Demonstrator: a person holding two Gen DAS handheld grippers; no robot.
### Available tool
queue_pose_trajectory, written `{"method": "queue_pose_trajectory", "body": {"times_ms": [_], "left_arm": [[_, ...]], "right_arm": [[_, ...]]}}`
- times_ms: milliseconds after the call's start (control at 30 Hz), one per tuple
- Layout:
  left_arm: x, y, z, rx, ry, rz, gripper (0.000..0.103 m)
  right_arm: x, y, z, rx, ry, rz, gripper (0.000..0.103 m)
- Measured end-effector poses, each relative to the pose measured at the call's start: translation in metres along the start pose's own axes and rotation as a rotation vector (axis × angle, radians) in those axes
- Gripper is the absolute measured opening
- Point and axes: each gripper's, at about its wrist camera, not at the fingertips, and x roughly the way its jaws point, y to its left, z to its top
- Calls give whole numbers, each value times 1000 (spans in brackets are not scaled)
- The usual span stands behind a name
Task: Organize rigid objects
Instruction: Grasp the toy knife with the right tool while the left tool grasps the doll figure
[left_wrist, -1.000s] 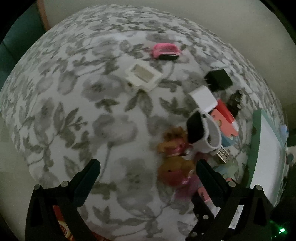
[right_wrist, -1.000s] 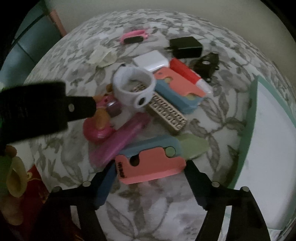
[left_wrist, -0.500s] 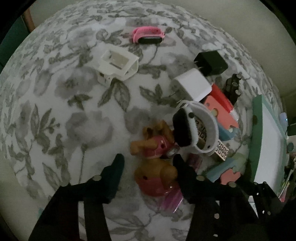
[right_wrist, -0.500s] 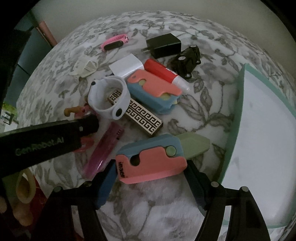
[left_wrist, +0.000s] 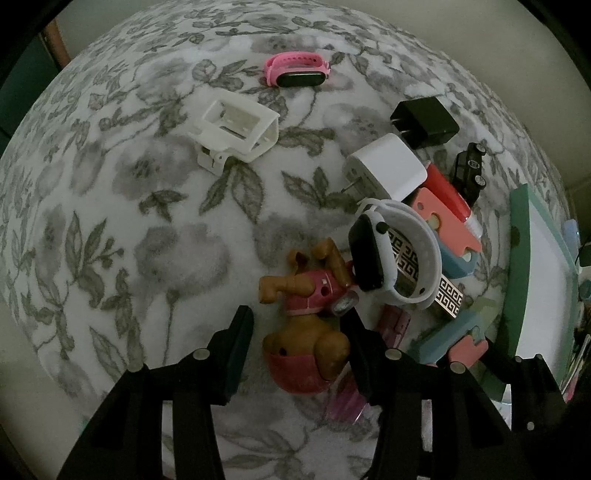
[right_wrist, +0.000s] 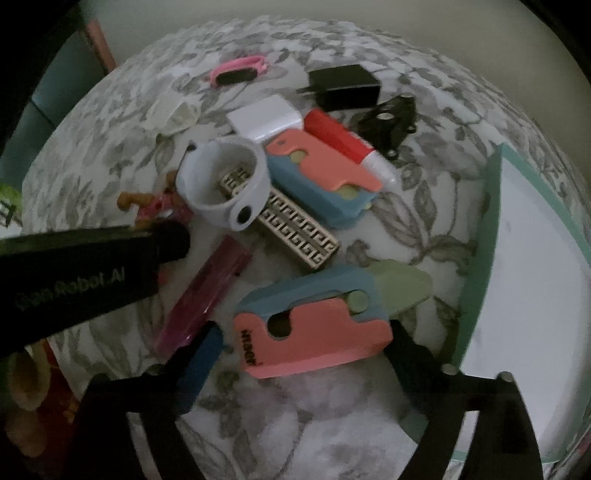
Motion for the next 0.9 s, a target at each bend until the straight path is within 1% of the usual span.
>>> {"method": "queue_pose_trajectory", "body": {"times_ms": [67,133,333,433,500,567,600,667,700,767,867,900], "left_arm": [[0,-2,0,3,0,0,51],[1,-2,1,3,1,-1,51],[1,-3,0,2,2,-2,51],[1,-2,0,2,3,-2,51],[1,-2,0,8,3,2,51],[1,-3,0,14,3,6,51],[1,-3,0,15,3,6,51],[0,-3,0,15,3,4,51],[0,-3,0,16,4,4,51],[-1,-3,-1,20,3,-4,43],[-7,-3,-1,12,-12,-32,43],[-10,-2,-1,7,-21,-39,42]], "right_arm": [[4,3,1,10,16,6,101],[6,6,1,12,20,16,103],[14,13,2,0,10,13,103],[15,16,2,-7,-7,28,103],[7,8,0,2,-18,29,98],[1,5,1,20,-29,10,88],[0,4,1,28,-32,9,86],[-2,3,1,37,-39,-1,78],[-3,4,1,36,-39,2,78],[-4,5,0,28,-36,5,78],[-8,6,-3,13,-39,7,78],[-10,6,-4,16,-42,11,78]]}}
